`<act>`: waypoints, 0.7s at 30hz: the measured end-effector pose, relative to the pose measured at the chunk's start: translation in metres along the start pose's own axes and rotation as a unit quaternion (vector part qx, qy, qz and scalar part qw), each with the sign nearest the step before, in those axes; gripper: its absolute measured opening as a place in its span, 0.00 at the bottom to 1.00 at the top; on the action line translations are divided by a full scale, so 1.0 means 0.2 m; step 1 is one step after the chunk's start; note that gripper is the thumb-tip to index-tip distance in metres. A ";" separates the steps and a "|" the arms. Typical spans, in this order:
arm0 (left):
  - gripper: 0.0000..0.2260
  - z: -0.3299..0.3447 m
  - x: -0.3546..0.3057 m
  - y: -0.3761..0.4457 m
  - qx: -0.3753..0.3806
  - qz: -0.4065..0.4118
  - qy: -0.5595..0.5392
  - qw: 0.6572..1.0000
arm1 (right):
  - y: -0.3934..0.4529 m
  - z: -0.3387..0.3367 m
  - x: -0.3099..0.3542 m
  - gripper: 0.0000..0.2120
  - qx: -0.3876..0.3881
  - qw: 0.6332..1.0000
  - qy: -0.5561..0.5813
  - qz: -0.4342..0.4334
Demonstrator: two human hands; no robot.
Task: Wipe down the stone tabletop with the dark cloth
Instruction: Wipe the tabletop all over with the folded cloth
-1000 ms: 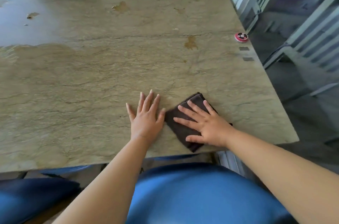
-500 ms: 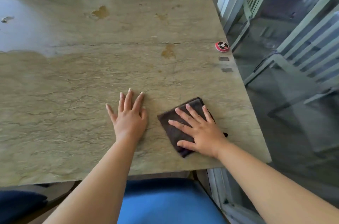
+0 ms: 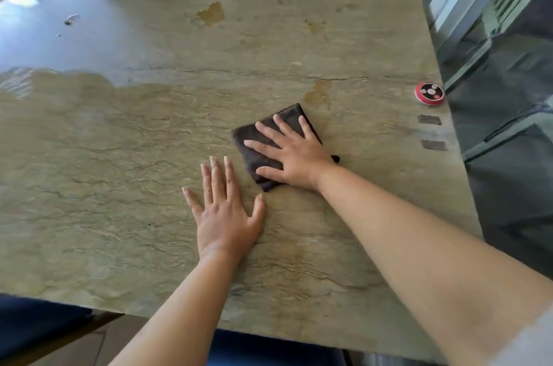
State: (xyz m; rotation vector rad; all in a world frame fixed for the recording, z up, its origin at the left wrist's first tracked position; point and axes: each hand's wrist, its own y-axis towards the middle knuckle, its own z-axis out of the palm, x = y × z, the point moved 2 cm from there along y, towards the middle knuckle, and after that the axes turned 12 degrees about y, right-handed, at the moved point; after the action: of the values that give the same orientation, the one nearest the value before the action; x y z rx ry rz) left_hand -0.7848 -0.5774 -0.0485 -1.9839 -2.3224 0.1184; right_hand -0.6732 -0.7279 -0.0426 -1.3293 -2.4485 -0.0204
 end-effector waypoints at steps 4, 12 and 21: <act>0.35 -0.01 -0.01 0.00 0.012 0.013 0.018 1.000 | 0.03 -0.14 -0.40 0.30 -0.028 0.992 0.012 0.125; 0.35 -0.01 -0.02 0.01 0.014 0.015 0.028 0.999 | 0.24 -0.09 -0.12 0.31 -0.049 0.966 0.054 0.248; 0.36 0.00 -0.01 0.00 0.003 0.024 0.019 1.000 | -0.35 -0.08 -0.41 0.31 -0.048 0.971 0.035 0.230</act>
State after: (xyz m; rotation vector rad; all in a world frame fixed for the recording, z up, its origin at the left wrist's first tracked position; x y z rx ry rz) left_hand -0.7836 -0.5794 -0.0496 -2.0211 -2.2491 0.0895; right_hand -0.6842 -0.8362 -0.0436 -1.8728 -2.0500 -0.0699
